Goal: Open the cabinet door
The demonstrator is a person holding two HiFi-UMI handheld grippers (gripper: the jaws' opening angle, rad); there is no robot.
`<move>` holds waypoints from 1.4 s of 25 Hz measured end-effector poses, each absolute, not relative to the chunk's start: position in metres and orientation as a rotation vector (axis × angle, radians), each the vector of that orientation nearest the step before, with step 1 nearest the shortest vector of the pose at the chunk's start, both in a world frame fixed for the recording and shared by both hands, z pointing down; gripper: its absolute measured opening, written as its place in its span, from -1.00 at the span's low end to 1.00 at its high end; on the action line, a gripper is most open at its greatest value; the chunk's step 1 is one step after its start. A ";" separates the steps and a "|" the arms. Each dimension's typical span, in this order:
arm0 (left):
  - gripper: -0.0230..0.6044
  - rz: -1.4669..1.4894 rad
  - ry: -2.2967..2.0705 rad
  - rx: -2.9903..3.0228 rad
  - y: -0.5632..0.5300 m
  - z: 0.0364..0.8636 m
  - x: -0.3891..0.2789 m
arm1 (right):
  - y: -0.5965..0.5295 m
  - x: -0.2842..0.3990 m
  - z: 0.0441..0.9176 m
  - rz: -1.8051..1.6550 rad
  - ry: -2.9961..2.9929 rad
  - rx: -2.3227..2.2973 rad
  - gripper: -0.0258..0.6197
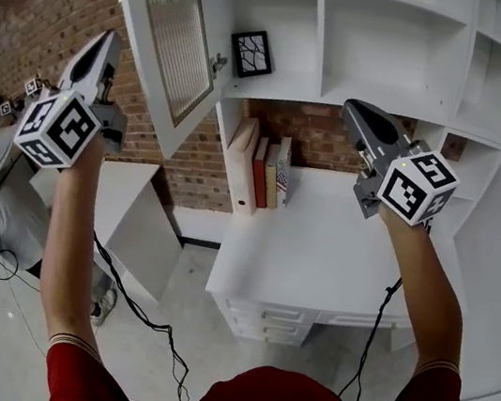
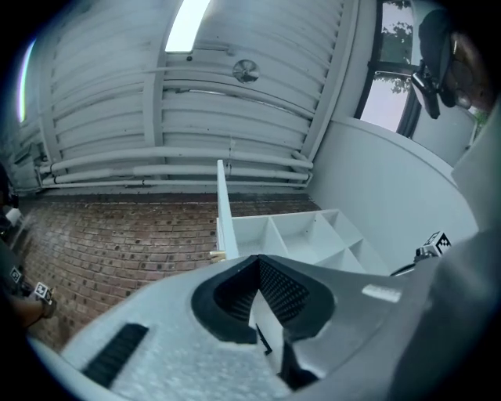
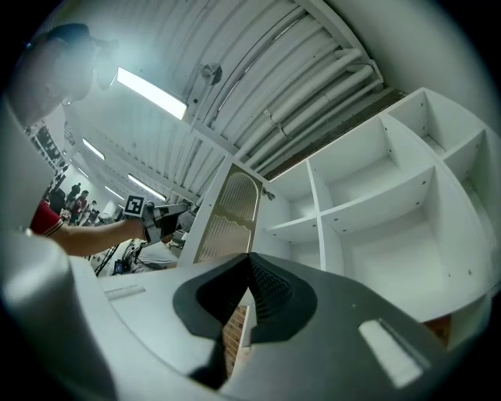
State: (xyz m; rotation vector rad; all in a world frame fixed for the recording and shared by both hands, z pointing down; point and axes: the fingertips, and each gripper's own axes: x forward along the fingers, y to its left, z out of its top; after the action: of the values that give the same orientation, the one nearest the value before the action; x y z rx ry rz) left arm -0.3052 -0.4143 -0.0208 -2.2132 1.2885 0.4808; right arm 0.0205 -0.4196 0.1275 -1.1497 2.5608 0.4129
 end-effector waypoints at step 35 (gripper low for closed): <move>-0.91 0.354 1.143 -2.627 -0.217 0.236 -0.078 | -0.209 0.053 0.227 0.507 2.534 -1.154 -0.88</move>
State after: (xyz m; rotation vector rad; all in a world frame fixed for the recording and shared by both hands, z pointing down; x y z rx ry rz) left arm -0.0779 -0.2173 0.2360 -2.6266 1.1433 0.3539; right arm 0.0531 -0.2095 0.2268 -1.1541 2.5337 0.5070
